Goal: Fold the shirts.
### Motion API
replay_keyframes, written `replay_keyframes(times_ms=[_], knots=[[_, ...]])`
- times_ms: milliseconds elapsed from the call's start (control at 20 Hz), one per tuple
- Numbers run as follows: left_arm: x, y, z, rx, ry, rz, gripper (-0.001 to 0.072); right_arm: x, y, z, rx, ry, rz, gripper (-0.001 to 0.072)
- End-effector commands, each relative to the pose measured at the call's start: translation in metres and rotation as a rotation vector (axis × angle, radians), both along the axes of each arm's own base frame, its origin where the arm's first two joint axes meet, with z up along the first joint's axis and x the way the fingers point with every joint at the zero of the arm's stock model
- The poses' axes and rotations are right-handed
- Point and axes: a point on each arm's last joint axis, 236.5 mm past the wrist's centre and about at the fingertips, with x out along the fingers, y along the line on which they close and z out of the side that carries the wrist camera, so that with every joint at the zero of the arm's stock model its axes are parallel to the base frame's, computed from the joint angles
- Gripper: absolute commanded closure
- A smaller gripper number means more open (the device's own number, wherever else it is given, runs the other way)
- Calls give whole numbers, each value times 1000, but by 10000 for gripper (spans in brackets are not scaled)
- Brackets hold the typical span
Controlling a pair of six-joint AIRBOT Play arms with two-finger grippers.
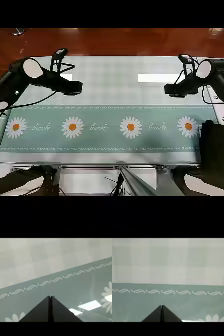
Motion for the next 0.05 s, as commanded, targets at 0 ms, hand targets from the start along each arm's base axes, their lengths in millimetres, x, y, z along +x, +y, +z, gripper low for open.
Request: replay_keyframes(times_ms=[0], knots=[[0,0,0,1,1,1,682,0,-1,0,-3,0,-1,693]])
